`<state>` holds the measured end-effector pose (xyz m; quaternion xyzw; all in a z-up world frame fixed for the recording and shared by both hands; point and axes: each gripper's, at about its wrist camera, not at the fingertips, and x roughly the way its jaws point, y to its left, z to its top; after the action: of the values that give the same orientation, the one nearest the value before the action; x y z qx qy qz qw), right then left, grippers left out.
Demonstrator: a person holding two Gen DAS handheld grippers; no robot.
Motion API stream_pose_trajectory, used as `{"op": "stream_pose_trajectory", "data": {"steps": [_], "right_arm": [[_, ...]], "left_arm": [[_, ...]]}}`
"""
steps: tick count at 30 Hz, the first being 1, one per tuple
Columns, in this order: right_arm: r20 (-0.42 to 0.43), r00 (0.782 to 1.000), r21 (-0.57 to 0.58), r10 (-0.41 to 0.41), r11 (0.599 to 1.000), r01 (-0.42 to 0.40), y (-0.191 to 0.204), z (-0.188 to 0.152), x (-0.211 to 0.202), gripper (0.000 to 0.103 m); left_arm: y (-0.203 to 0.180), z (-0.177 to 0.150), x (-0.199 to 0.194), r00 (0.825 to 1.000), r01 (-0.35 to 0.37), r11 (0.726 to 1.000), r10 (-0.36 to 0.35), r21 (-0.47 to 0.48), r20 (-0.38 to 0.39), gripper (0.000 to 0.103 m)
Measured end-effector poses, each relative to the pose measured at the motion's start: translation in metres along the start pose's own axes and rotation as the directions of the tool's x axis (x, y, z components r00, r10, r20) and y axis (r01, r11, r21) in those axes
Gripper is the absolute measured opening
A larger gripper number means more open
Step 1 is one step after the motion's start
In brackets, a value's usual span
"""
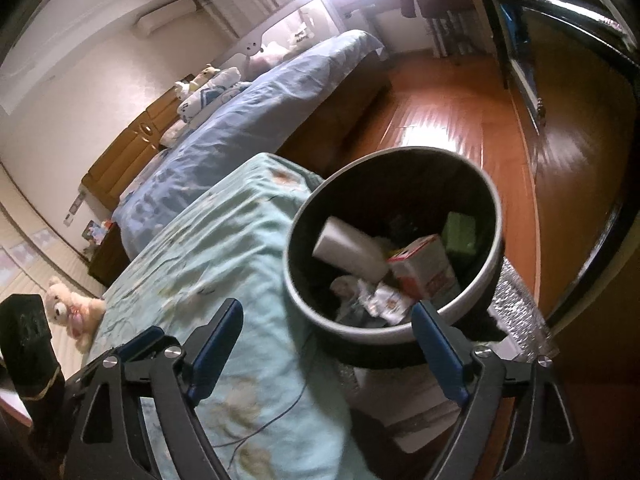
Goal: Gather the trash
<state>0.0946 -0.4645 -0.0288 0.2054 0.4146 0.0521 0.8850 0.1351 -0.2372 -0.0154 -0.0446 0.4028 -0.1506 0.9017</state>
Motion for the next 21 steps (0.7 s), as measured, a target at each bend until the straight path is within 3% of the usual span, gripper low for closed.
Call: {"op": "stream_pose_trajectory", "data": {"steps": [21], "right_arm": [[-0.011,1.000,-0.061,0.024,0.998,-0.025,0.035,-0.023,-0.009,0.089]], "left_arm": [[0.019,-0.015,-0.046,0.998,-0.011,1.000,0.012,-0.017,0.058,0.057]]}}
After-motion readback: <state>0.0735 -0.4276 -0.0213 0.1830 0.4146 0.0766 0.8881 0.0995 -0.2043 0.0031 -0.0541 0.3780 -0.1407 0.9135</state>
